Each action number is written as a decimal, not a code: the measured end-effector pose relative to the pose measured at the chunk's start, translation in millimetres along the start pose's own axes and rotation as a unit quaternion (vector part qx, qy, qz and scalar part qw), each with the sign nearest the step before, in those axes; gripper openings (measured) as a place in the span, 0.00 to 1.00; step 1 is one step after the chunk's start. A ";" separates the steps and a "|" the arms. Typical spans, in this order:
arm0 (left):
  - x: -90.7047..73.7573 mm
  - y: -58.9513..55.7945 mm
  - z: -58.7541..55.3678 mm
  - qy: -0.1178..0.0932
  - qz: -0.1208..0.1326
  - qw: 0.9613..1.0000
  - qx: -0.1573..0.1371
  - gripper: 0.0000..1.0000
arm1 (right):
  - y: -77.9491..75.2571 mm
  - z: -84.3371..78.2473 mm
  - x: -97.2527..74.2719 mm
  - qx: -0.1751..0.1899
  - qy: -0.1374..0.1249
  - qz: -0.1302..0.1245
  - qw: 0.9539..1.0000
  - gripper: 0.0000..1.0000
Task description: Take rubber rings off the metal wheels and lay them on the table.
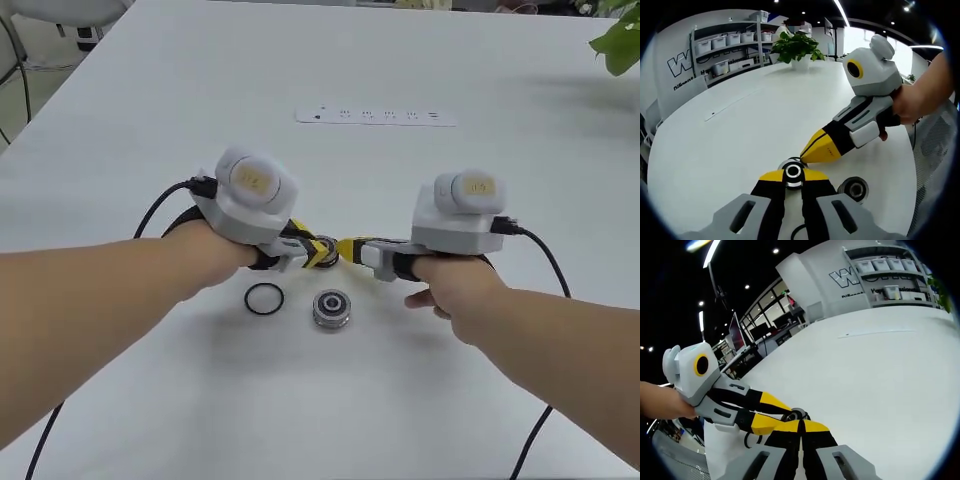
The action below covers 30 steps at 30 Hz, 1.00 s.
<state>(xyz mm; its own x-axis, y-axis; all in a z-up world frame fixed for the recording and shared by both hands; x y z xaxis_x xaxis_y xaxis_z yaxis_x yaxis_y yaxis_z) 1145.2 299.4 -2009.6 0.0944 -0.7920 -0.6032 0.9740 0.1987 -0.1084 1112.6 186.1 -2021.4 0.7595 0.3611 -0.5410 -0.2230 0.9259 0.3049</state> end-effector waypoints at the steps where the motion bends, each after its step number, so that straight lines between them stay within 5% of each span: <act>1: 0.0 -0.1 0.0 0.000 0.000 1.000 0.000 0.06 | 0.8 0.1 -0.2 0.000 0.000 0.001 1.000 0.00; 30: 0.2 -1.2 1.2 0.002 -0.003 1.000 -0.003 0.06 | 11.8 8.6 2.5 -0.032 -0.017 0.026 0.999 0.00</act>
<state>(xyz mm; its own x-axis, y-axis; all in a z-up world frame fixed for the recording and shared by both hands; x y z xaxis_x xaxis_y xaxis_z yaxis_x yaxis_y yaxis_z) 1144.3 298.3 -2008.7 0.0883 -0.7912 -0.6052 0.9731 0.1982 -0.1172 1117.2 197.0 -2012.4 0.7659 0.4059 -0.4986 -0.3000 0.9115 0.2812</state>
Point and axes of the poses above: the centre of the closed fingertips' face, and the gripper's own axes: x roughly forward along the fingers, y roughly to its left, z roughly out of its top, the point moved 8 cm from there along -x, roughly backward along the fingers, and after that the axes turned 15 degrees about -z, right-handed, at the moved point
